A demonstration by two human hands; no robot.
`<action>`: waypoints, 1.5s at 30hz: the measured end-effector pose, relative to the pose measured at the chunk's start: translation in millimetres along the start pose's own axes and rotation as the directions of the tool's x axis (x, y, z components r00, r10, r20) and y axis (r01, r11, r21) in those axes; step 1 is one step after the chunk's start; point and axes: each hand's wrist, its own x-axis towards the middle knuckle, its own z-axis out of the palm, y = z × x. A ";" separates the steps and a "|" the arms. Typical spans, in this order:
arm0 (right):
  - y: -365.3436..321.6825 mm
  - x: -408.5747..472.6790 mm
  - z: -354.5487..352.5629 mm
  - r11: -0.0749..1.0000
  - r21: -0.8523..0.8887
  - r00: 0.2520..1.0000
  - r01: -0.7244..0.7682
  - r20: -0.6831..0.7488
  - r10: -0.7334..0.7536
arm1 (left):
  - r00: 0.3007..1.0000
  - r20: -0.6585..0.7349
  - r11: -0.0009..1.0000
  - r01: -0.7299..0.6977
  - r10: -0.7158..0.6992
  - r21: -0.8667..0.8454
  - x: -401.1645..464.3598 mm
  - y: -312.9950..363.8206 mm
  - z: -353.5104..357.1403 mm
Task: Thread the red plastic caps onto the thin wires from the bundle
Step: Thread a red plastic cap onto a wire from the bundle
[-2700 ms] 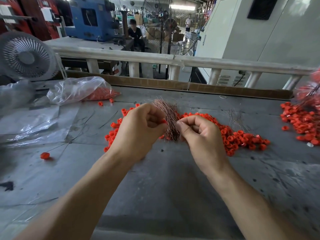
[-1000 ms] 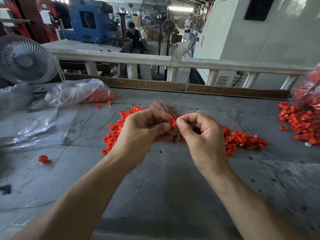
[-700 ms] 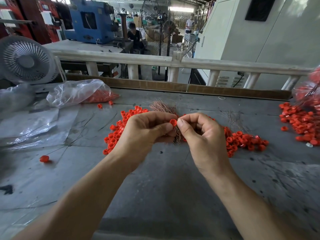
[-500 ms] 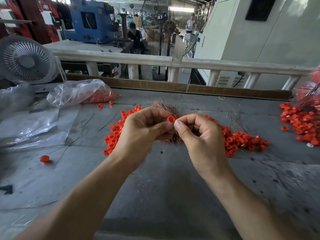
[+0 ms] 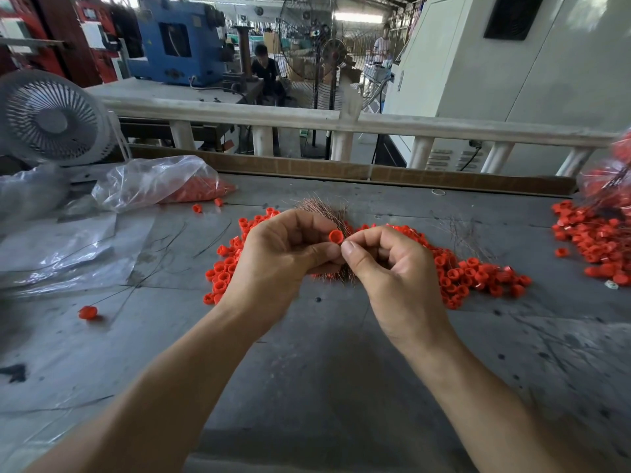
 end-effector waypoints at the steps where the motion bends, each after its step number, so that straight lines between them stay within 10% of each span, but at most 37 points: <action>1: 0.0 0.0 0.0 1.000 -0.002 1.000 0.001 -0.002 -0.001 | 1.000 0.002 1.000 -0.003 0.003 0.010 0.2 0.2 -0.1; 45: 1.7 3.0 -4.3 0.996 0.064 0.998 -0.060 -0.012 0.060 | 0.992 0.044 0.992 0.117 -0.115 -0.038 -2.7 6.4 -0.9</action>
